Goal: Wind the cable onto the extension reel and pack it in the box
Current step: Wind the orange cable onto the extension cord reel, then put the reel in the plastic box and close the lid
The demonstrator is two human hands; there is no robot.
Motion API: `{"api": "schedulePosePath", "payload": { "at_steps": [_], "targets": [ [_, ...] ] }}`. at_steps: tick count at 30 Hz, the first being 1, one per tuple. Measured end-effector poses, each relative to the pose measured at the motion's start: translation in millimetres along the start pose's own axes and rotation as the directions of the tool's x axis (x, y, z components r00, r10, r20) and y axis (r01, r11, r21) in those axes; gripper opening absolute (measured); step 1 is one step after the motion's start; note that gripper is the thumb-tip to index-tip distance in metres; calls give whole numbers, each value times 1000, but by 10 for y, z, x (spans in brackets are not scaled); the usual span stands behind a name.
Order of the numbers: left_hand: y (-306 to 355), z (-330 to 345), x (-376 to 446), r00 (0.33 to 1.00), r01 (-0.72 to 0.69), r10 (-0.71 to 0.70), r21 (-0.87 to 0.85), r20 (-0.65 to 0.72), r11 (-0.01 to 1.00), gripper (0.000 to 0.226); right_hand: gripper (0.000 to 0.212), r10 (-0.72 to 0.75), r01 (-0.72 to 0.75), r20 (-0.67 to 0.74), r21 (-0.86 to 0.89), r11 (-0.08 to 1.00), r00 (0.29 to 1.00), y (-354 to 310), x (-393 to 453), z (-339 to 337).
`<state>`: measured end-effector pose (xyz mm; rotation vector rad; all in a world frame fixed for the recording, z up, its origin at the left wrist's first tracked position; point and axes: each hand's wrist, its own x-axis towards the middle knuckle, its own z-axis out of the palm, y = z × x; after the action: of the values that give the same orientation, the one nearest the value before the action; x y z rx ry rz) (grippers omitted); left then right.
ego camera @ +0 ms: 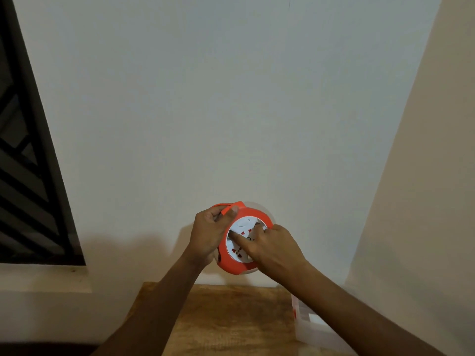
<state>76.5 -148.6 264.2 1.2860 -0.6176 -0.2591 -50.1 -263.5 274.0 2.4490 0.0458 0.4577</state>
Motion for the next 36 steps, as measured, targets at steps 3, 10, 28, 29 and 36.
{"api": "schedulePosePath", "payload": {
  "at_steps": [3,10,28,29,36],
  "targets": [
    [-25,60,6,996,5,-16,-116,-89,993,18,68,304,-287,-7,310,906,953,42,98,-26],
    [58,197,44,979,-53,27,-128,-202,990,11,67,673,-548,165,730,407,721,-35,242,49],
    [-9,15,-1,987,-10,-4,-88,-160,996,13,44,611,-444,-34,655,611,791,-31,42,156],
    [-10,-7,-2,988,-4,-9,-83,-157,997,15,40,623,-418,-111,650,635,774,-8,33,163],
    [-98,-202,-8,995,51,-58,-89,-76,995,20,51,559,-409,476,877,-251,679,53,-3,328]
  ]
}}
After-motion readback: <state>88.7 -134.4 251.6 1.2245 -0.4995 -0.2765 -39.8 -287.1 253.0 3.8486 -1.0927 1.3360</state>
